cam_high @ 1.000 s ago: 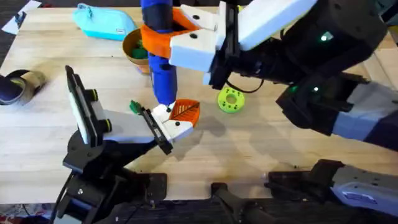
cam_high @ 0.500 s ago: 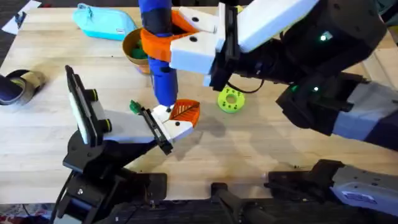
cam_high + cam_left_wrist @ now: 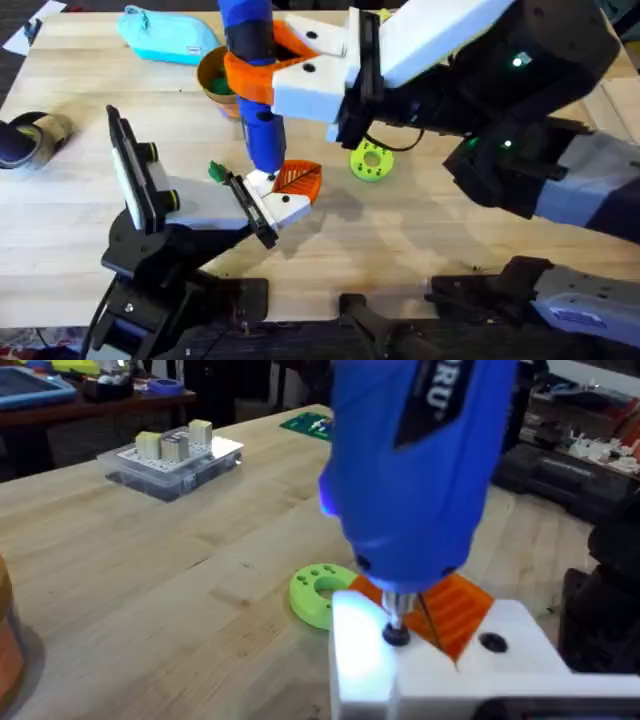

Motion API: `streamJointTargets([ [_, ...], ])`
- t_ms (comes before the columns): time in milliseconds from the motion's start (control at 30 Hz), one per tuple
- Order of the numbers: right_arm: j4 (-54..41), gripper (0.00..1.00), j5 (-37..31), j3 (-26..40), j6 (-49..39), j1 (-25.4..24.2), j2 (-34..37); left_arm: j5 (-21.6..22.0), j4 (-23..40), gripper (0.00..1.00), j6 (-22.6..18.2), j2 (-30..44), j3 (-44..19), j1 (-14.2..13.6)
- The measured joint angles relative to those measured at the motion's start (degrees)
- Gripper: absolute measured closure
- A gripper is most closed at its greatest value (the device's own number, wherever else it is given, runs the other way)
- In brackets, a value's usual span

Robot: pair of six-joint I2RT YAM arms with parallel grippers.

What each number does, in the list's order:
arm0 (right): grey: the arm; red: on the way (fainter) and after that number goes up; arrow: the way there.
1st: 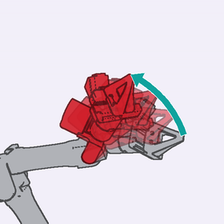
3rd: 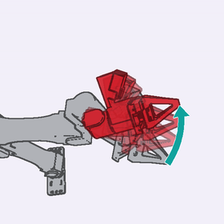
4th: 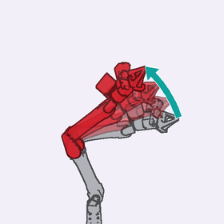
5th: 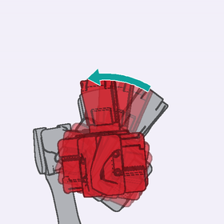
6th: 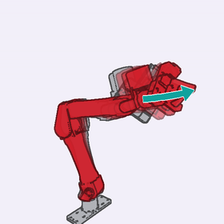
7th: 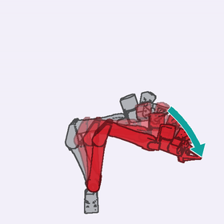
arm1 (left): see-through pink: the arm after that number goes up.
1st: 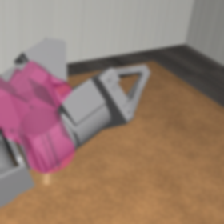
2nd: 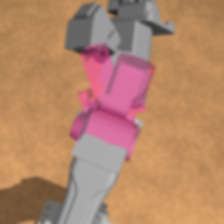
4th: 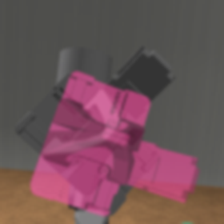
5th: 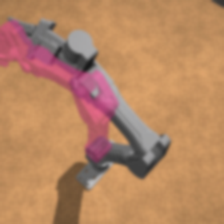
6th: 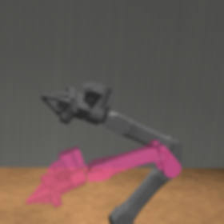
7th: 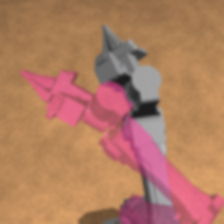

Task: Pick up the gripper from the table and insert it into the empty holder that is missing its gripper. Then pick up a screw, insert it into the mounting hole, and use the screwdriver to tighten it. Finally, clean up the table by picking up the vegetable and placing it into the bucket.

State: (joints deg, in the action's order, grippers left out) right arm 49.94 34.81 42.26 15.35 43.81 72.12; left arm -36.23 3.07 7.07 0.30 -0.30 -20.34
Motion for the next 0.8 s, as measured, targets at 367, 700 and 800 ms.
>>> streamJointTargets([
  [367, 0.2, 0.977, 0.6, 0.0, -0.3, 0.0, 0.0, 0.0, 0.0, 0.983, 0.2, 0.0, 0.0, 0.0],
  [700, 8.3, 0.978, 1.6, -0.2, 0.9, -1.4, -0.2, 0.0, 0.0, 0.983, 0.0, 0.0, 0.0, 0.0],
  [800, 10.3, 0.978, 1.7, -0.2, 2.8, -4.0, -1.3, 0.0, 0.0, 0.983, 0.0, 0.0, 0.0, 0.0],
])
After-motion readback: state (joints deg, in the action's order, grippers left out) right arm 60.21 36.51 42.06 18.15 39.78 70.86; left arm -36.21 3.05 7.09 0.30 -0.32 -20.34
